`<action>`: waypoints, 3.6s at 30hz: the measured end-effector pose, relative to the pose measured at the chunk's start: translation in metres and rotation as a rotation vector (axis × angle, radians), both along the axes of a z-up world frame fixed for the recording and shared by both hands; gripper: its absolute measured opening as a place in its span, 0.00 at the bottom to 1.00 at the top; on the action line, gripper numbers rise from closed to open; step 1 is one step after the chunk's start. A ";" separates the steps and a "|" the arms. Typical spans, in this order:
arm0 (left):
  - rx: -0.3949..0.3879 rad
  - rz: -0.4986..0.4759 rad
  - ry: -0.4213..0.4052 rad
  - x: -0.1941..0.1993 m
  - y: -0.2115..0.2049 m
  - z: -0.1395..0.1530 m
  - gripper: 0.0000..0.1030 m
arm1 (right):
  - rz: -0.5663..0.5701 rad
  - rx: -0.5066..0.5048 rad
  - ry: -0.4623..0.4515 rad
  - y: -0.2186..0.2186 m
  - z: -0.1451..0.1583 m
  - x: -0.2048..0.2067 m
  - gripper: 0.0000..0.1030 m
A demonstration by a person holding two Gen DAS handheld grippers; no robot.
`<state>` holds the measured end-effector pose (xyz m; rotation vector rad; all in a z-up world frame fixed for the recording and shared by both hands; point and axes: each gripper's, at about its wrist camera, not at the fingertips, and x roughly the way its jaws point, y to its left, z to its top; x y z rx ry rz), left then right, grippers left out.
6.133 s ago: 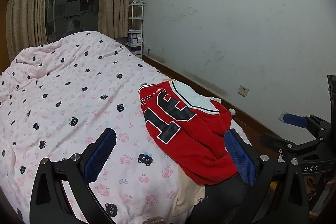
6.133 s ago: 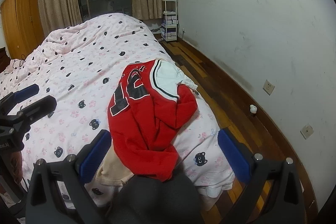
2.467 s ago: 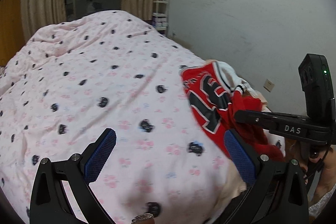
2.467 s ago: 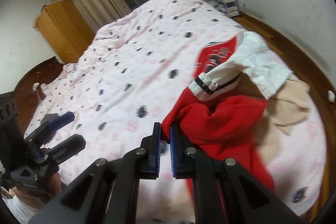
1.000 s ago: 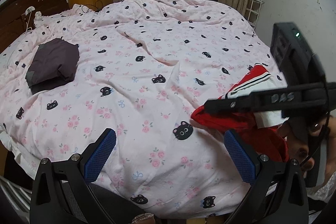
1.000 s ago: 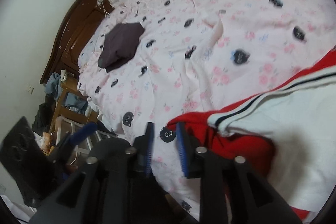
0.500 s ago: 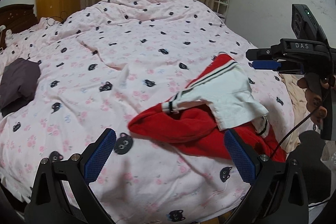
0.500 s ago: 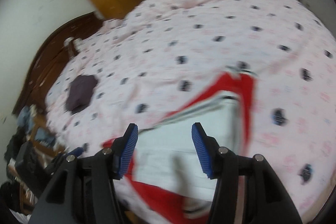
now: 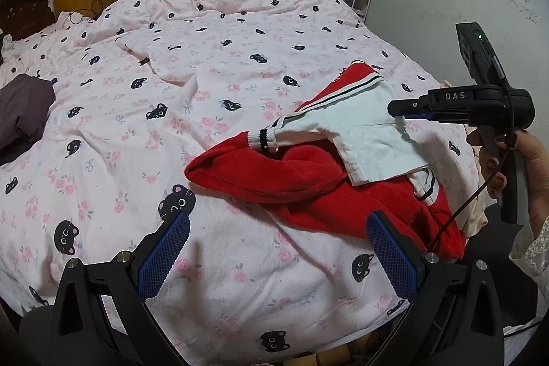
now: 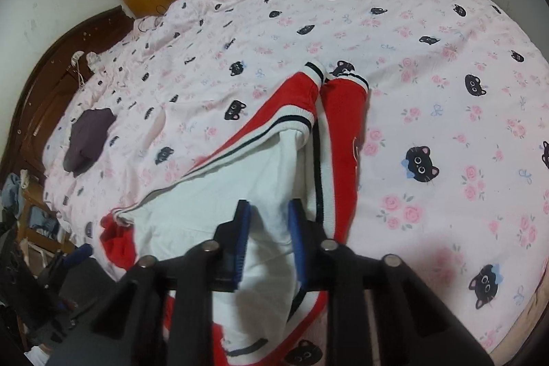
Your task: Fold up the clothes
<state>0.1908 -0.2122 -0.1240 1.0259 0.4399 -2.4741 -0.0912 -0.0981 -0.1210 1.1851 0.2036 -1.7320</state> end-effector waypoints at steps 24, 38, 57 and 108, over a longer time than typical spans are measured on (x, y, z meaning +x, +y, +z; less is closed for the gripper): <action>0.315 0.207 0.199 -0.002 -0.046 -0.028 0.99 | 0.097 -0.277 -0.135 -0.056 0.093 0.000 0.03; 0.479 0.260 0.211 -0.014 -0.060 -0.036 0.19 | 0.100 -0.264 -0.134 -0.054 0.092 -0.003 0.03; 0.244 0.140 0.267 0.015 -0.046 0.035 0.09 | 0.124 -0.283 -0.054 -0.156 0.158 -0.019 0.03; 0.485 0.359 0.198 0.128 -0.130 -0.041 0.10 | 0.258 0.200 -0.194 -0.378 -0.034 0.042 0.06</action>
